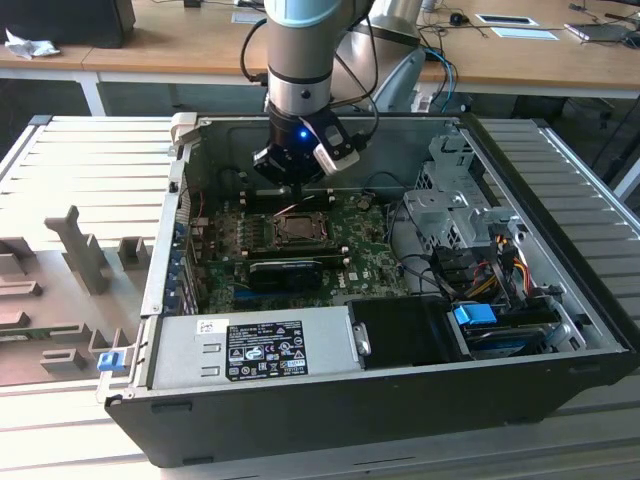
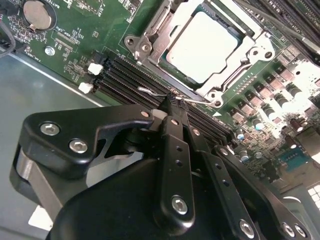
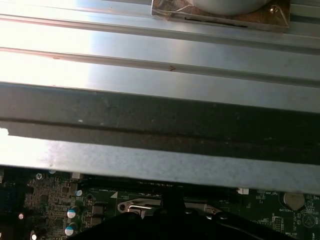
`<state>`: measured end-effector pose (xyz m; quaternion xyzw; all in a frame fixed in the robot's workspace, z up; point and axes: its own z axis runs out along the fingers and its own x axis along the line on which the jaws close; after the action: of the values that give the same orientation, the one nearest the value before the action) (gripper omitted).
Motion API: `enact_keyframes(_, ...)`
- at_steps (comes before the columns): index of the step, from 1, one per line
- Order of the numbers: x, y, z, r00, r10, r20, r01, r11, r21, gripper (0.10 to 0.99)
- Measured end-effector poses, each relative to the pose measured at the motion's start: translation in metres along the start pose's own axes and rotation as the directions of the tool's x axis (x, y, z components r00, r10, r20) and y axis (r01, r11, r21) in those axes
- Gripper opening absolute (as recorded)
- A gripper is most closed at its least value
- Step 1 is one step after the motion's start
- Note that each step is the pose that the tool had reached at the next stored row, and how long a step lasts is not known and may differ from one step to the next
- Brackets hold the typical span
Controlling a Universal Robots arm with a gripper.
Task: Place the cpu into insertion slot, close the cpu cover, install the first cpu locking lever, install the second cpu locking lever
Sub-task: 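Install the first cpu locking lever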
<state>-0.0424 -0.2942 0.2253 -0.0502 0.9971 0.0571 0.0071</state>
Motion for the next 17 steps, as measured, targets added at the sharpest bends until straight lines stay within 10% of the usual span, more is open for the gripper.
enact_keyframes(17, -0.0135, -0.0017, 0.0057, 1.0, 0.0, 0.0, 0.0, 1.0, 0.0, 0.106)
